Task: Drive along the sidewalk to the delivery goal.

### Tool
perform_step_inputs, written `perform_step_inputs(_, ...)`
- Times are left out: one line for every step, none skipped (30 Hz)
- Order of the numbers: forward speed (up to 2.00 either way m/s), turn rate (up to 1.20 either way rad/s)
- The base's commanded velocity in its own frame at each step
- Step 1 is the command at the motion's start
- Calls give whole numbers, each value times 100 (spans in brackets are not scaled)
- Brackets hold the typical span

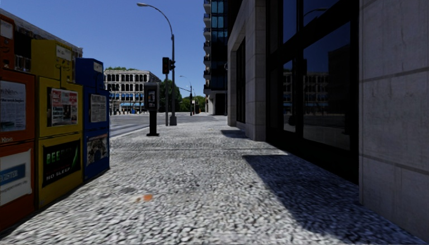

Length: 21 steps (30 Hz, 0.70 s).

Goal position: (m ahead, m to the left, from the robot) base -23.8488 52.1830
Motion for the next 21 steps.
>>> perform_step_inputs(200,15)
perform_step_inputs(200,15)
perform_step_inputs(200,15)
perform_step_inputs(200,14)
perform_step_inputs(200,2)
perform_step_inputs(200,0)
perform_step_inputs(200,0)
perform_step_inputs(200,0)
perform_step_inputs(200,0)
perform_step_inputs(200,0)
perform_step_inputs(200,0)
perform_step_inputs(200,0)
perform_step_inputs(200,0)
perform_step_inputs(200,0)
perform_step_inputs(200,0)
perform_step_inputs(200,0)
perform_step_inputs(200,0)
perform_step_inputs(200,0)
perform_step_inputs(200,0)
perform_step_inputs(200,0)
perform_step_inputs(200,0)
